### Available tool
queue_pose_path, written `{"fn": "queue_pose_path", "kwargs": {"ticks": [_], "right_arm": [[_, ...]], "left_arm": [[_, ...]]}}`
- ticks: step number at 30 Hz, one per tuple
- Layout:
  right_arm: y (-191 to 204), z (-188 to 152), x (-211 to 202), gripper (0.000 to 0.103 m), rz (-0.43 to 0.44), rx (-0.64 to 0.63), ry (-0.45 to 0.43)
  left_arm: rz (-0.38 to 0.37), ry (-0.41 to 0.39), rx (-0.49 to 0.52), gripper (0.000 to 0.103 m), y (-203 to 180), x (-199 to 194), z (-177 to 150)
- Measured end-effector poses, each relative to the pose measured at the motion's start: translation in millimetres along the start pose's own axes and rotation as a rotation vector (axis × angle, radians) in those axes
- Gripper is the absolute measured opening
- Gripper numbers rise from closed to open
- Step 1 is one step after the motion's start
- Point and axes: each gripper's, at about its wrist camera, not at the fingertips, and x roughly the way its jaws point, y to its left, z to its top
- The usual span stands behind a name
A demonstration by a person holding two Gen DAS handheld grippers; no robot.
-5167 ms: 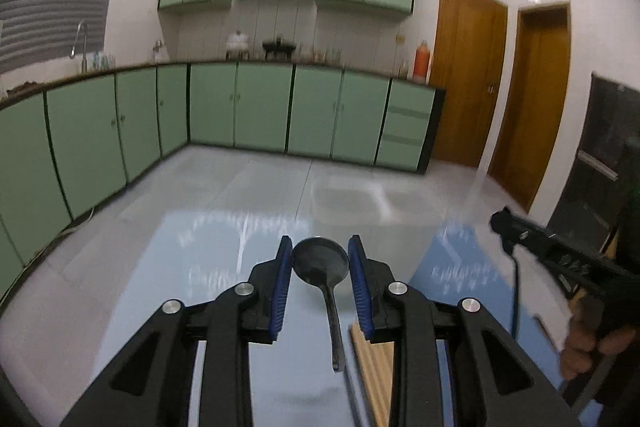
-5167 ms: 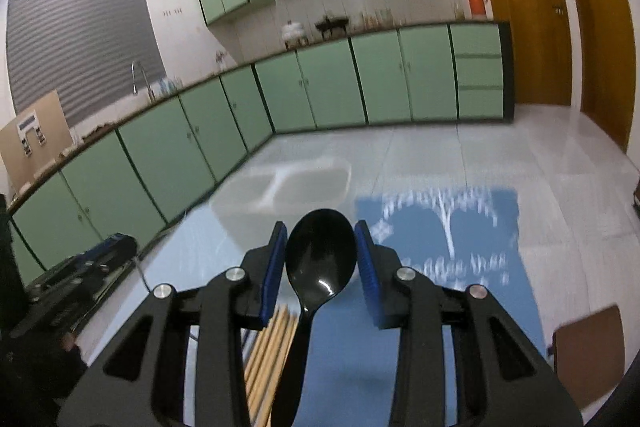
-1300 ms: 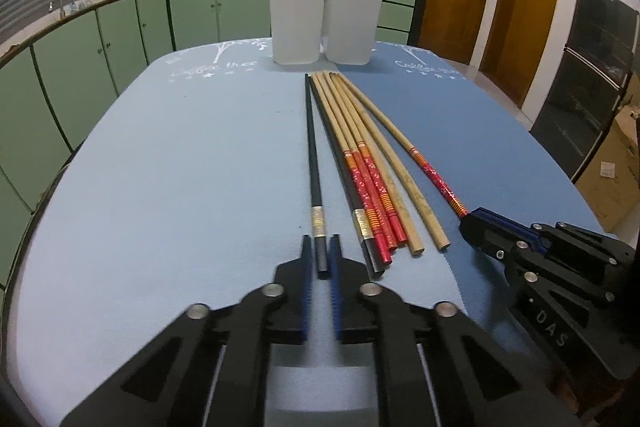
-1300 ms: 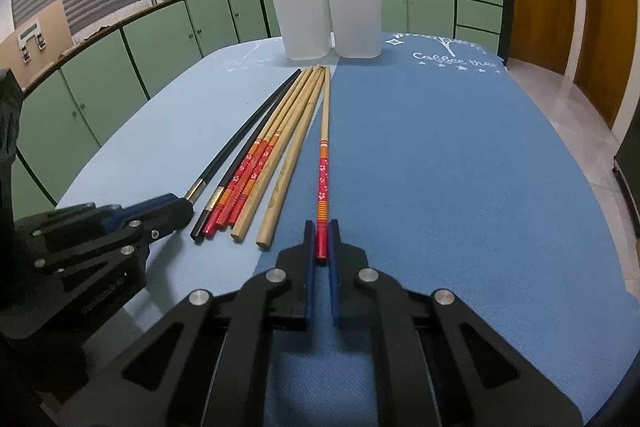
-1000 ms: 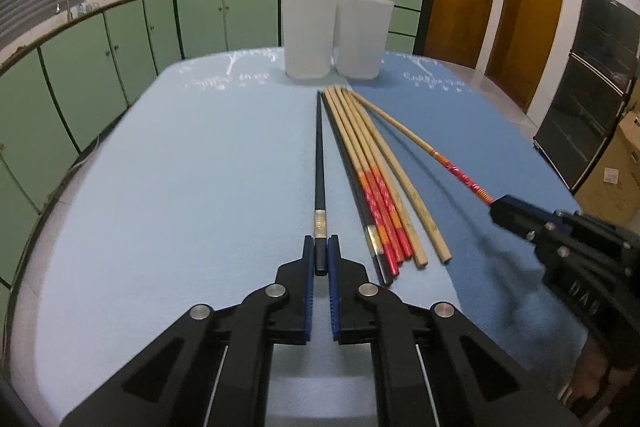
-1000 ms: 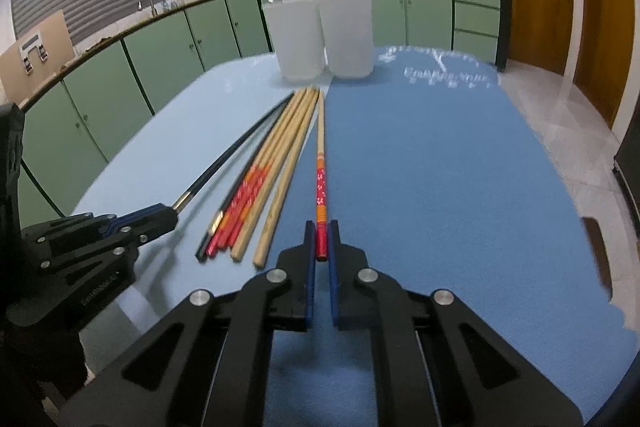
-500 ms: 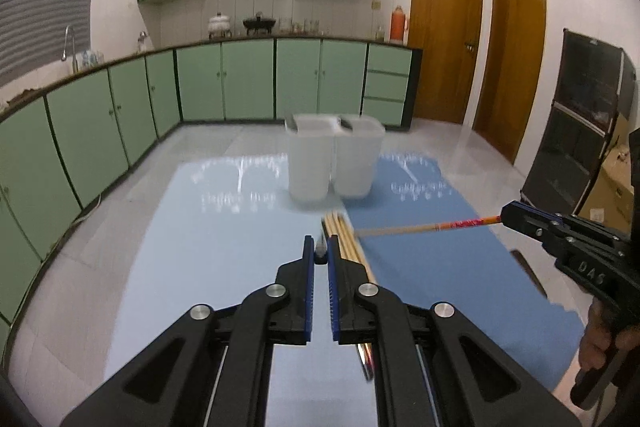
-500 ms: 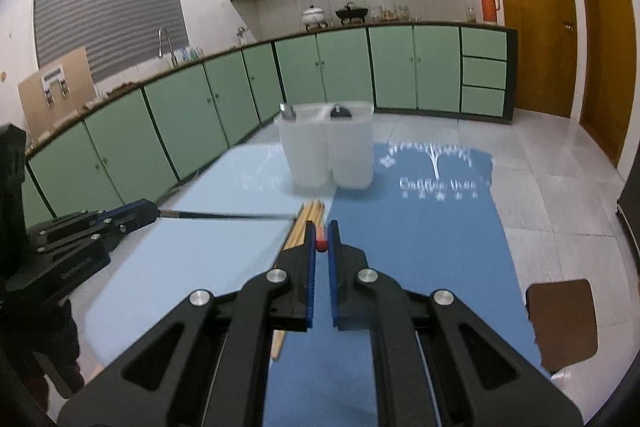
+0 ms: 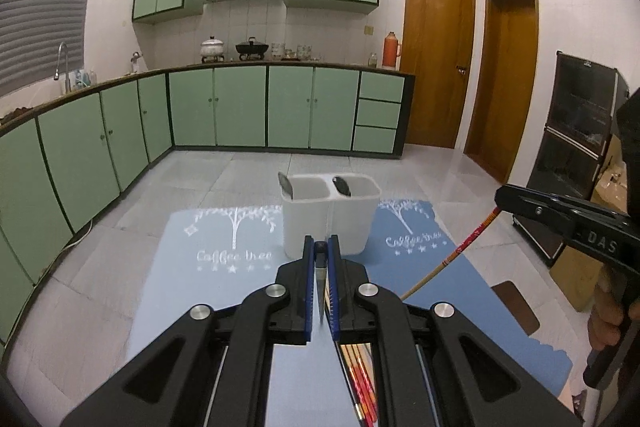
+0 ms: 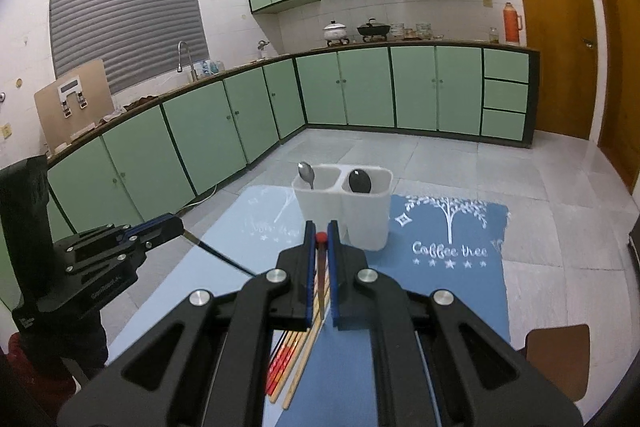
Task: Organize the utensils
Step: 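Lift both chopsticks and lower them upright into the white holder, then open both tools and withdraw them from the holder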
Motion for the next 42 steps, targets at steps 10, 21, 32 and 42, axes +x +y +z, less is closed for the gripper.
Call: {"fn": "queue_pose_path", "kwargs": {"ticks": [10,21,32,42], "right_arm": [[-19.9,59.3,-2.3,0.005,0.013,0.008,-0.074],[-46.1,128.1,12.8,0.005,-0.026,-0.004,-0.158],[-61.5,130.1,82.2,0.005,-0.098,-0.041,-0.086],[-60.4,103.1,141.2,0.006,-0.079,-0.037,0.033]], "left_arm": [[-0.01,-0.085,0.0,0.006,3.7,-2.6,45.1],[-0.01,-0.265,0.029,0.006,-2.9,14.5,132.5],[0.011,-0.282,0.011,0.006,-5.6,97.6,154.2],[0.022,-0.119,-0.009,0.006,8.5,160.9,120.8]]}}
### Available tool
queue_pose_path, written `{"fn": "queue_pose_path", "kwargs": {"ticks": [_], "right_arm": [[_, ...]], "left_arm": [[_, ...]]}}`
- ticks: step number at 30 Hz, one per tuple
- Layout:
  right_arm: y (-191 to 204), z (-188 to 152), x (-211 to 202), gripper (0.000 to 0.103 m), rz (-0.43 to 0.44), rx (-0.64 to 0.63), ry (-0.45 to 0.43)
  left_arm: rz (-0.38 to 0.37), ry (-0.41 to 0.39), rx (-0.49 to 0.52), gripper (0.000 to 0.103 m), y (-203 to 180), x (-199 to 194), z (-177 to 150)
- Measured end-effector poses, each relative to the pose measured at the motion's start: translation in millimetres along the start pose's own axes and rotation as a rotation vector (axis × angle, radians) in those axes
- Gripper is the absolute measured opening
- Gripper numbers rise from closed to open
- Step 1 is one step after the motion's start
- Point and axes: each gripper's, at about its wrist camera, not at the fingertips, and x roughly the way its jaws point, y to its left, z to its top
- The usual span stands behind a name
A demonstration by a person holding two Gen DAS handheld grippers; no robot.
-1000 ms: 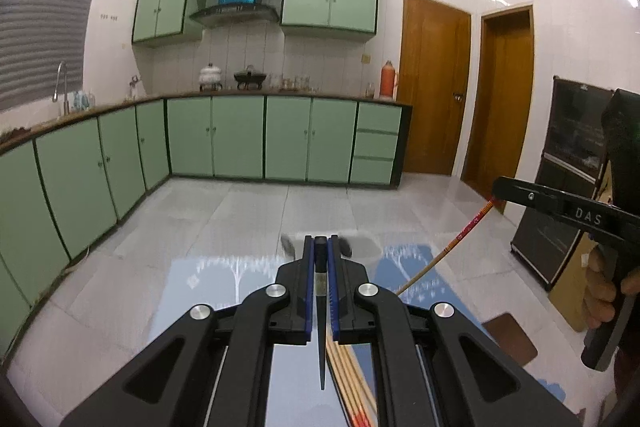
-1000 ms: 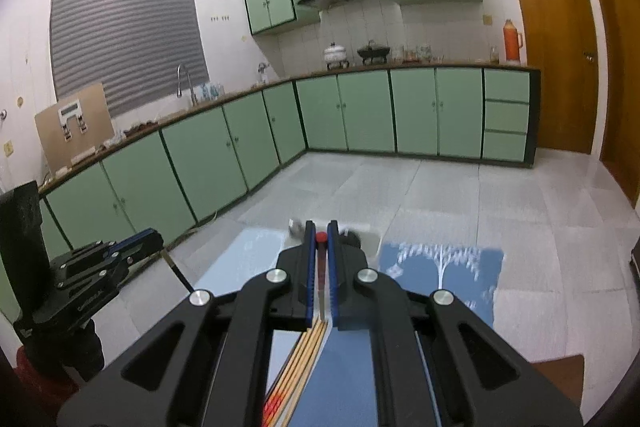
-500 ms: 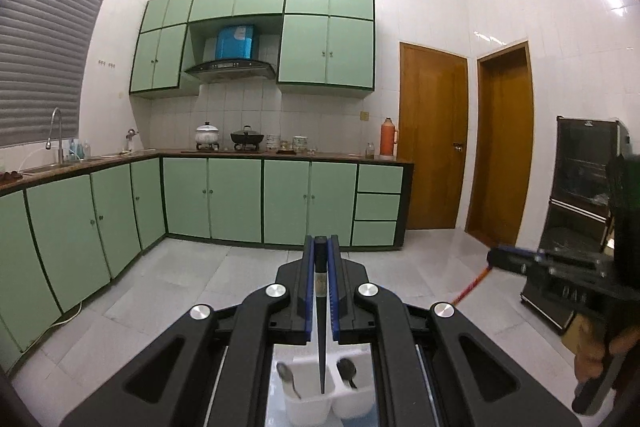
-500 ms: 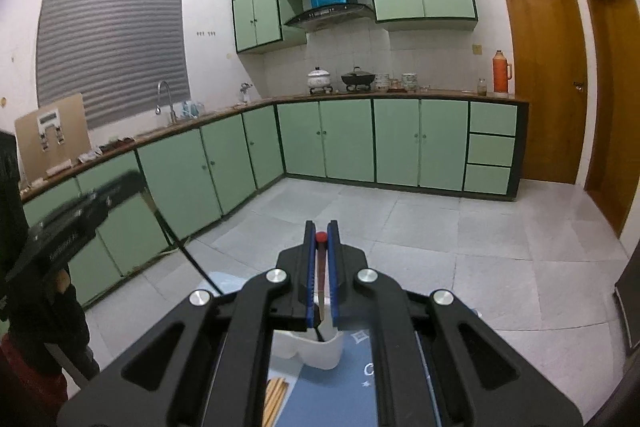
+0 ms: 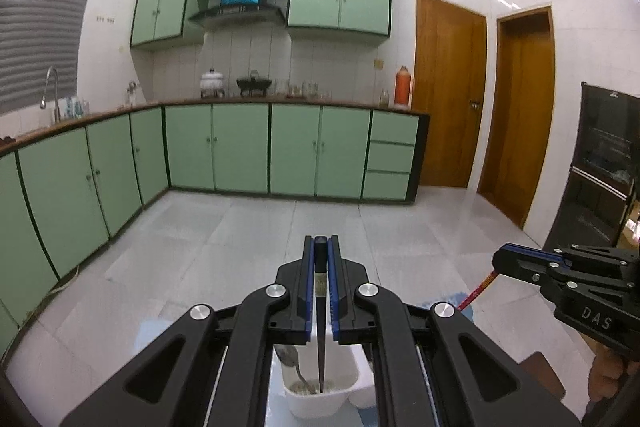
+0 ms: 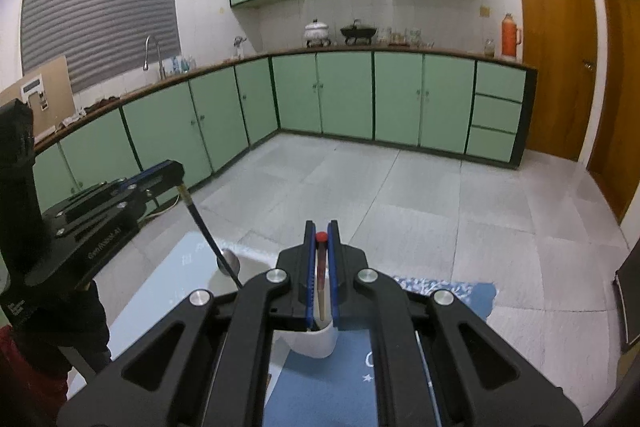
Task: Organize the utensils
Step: 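Open both tools and withdraw them from the holder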
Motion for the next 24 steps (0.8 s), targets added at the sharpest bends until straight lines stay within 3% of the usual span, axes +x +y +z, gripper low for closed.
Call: {"fn": "queue_pose_path", "kwargs": {"ticks": [7,9,14,19,24], "right_arm": [[3.1,-5.3,-9.4,0.014,0.004,0.02,-0.018],[1.9,-4.6,-21.8,0.026,-0.002,0.032,-0.051],[-1.1,-16.2,-61.1,0.043,-0.012,0.054,-0.124],[2.7,-52.1,-99.3,0.062,-0.035,0.074,-0.169],[6.3,-104.7,-122.7,0.09,-0.081,0.138,-0.18]], "left_arm": [[0.002,0.01,-0.004,0.015,3.6,-11.8,-7.4],[0.006,0.005,-0.01,0.02,6.4,-20.6,-4.6],[0.015,-0.026,-0.015,0.033,8.7,-54.8,-7.0],[0.017,-0.034,-0.018,0.048,9.0,-97.9,-27.0],[0.021,0.004,-0.039,0.065,11.9,-126.8,-63.4]]}}
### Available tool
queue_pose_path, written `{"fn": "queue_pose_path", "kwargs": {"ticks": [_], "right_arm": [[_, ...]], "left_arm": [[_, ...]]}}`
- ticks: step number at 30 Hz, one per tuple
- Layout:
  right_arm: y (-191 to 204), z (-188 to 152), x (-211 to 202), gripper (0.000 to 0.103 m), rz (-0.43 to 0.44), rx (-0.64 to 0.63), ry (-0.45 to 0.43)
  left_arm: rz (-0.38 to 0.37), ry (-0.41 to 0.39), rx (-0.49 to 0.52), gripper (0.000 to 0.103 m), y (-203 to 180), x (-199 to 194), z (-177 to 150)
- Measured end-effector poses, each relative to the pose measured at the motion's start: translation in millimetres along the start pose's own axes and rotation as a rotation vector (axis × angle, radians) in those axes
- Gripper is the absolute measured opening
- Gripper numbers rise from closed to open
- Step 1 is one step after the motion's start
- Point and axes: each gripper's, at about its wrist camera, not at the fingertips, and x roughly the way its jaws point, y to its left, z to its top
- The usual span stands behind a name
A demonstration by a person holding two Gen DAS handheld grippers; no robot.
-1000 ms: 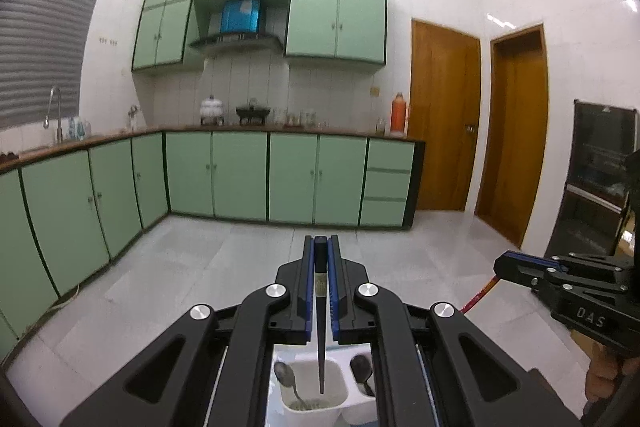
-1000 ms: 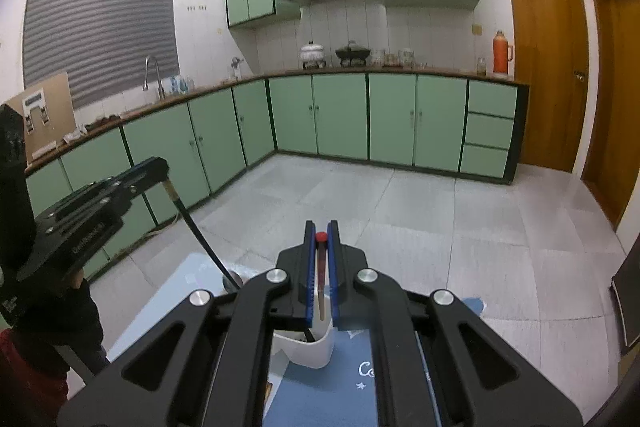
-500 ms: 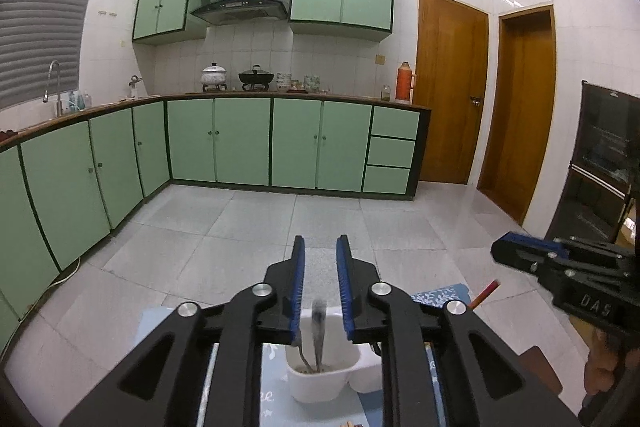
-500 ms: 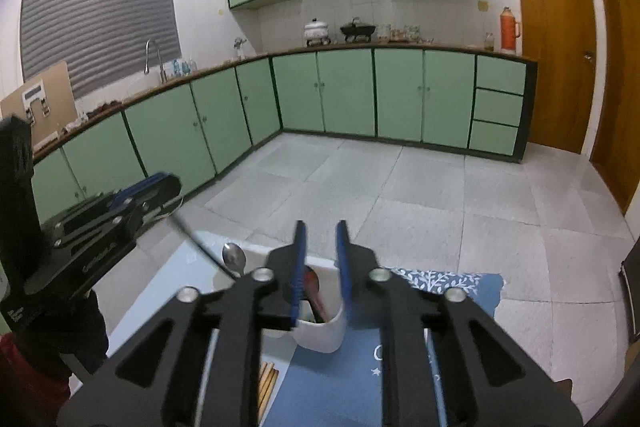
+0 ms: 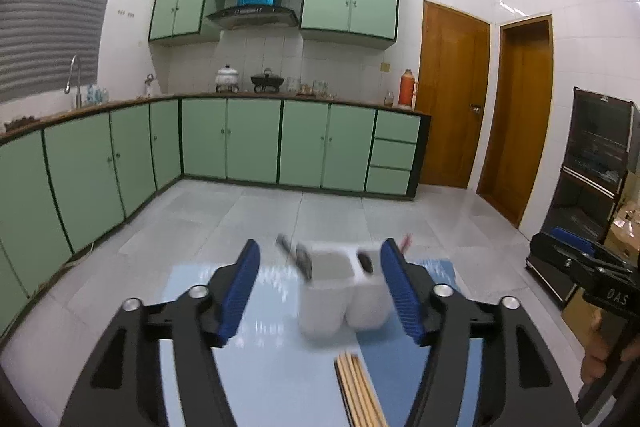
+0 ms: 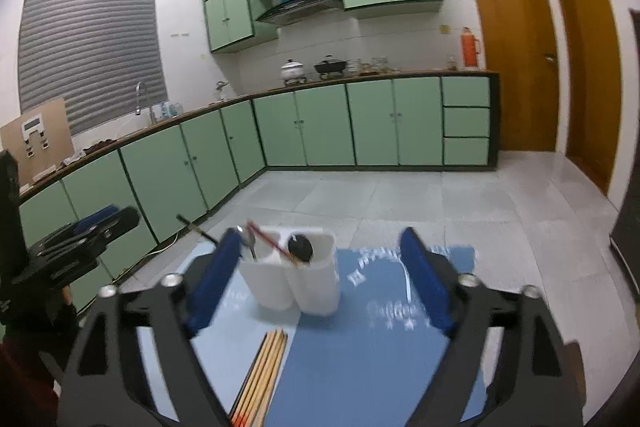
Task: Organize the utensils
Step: 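Open both tools and withdraw them from the holder, then grasp a plain wooden chopstick with the right tool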
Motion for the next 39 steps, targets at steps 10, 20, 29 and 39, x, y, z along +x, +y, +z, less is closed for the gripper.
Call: {"fn": "queue_pose_path", "kwargs": {"ticks": [10,20,29,39], "right_arm": [[17.8,-93.0,-15.6,0.097,-0.026,0.021,0.118],[36.2,-177.4,-15.1,0.097,-0.05,0.017,0.247],[53.6,-214.7,-15.0,0.092,-0.059,-0.037,0.292],[73.5,-225.4,-9.8,0.063,-0.036,-0.103,0.34]], "left_arm": [[0.024,0.163,-0.032,0.073,13.7,-21.2,-87.9],[0.054,0.309,-0.006,0.073,13.7,-21.8,-158.7],[0.076,0.368,0.015,0.073,11.3,-27.9,-194.0],[0.105,0.404,0.005,0.073,22.4,-32.9,-207.9]]}}
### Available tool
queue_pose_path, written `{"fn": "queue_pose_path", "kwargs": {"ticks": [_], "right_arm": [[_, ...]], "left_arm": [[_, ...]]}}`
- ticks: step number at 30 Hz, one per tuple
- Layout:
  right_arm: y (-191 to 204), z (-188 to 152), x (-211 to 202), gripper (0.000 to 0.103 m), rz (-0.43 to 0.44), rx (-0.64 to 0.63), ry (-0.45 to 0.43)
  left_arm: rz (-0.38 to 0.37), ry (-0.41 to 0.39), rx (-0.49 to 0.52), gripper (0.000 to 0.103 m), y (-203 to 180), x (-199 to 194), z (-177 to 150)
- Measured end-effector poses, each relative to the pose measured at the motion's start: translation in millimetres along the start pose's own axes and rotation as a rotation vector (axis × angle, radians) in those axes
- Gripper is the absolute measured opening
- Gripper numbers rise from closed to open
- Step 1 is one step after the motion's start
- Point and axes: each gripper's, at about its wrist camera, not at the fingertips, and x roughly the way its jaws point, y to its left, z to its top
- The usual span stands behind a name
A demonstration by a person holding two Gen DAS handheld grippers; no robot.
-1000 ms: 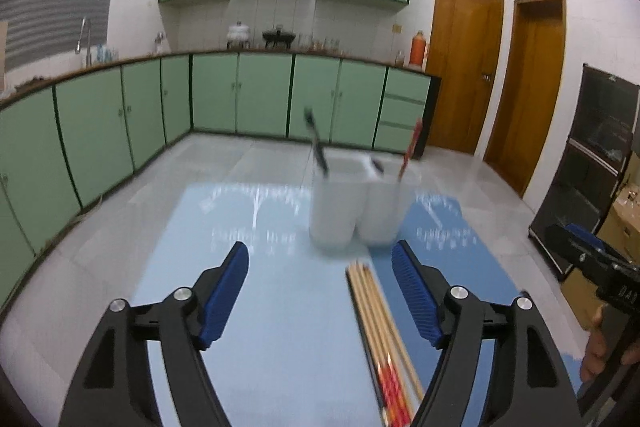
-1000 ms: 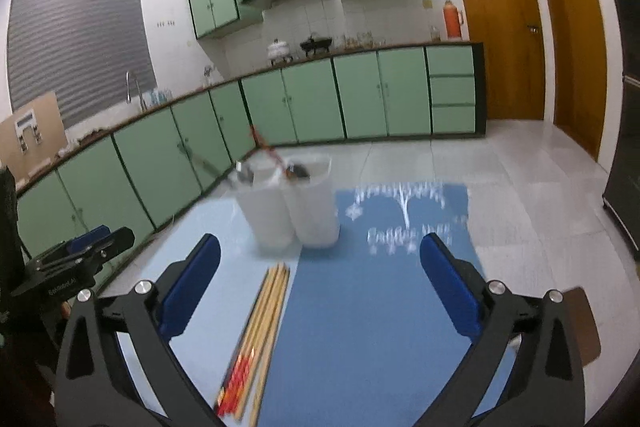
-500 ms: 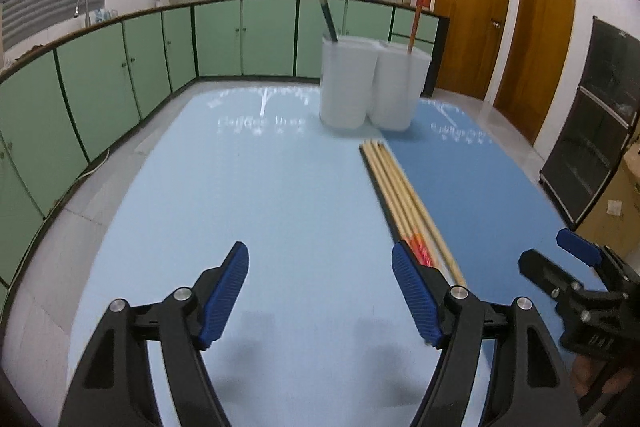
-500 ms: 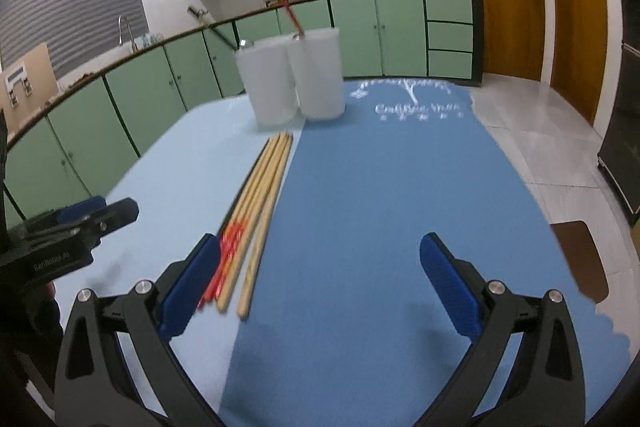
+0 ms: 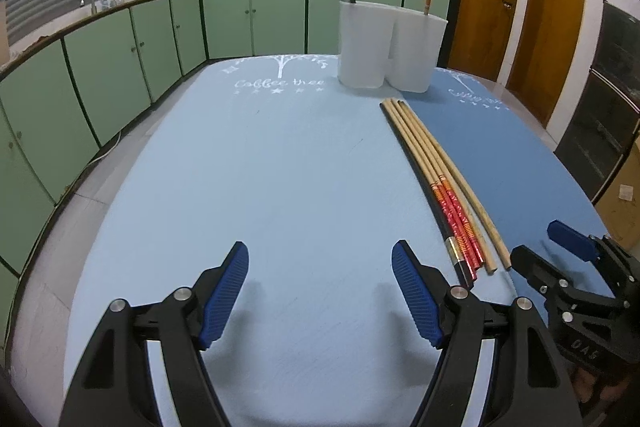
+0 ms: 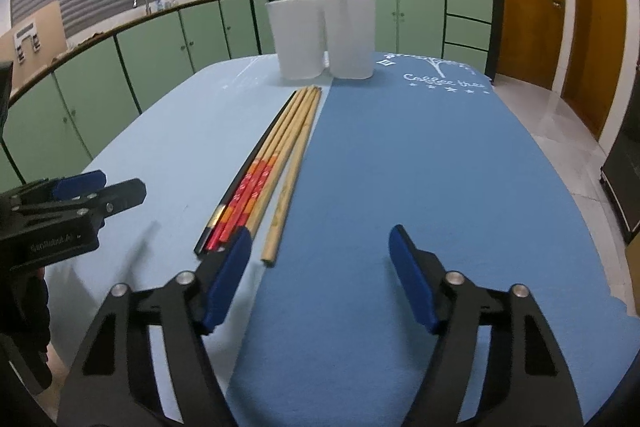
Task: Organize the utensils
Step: 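Grasp a plain wooden chopstick with the right tool, then grasp black chopstick with left tool while right tool holds wooden chopstick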
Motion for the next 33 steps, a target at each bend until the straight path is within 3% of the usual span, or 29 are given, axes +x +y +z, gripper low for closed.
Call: {"fn": "queue_pose_path", "kwargs": {"ticks": [10,14,28,33], "right_arm": [[11.6,-1.9,7.6,0.03,0.001,-0.035,0.034],[11.0,0.1,9.6,0.007,0.015,-0.027,0.04],[-20.9,-0.2,-1.6,0.006,-0.005,0.038,0.029],[-23.2,-0.3,-2.8,0.006,0.003,0.046,0.027]], "left_arm": [[-0.032,-0.007,0.002,0.073,-5.6,-2.4,-2.3],[-0.051,-0.004,0.013,0.073,-13.8,-2.7,-3.6],[-0.112,0.03,0.066,0.073,-51.5,-1.2,-14.3],[-0.096,0.053,0.081,0.073,-59.0,6.4,-18.2]]}}
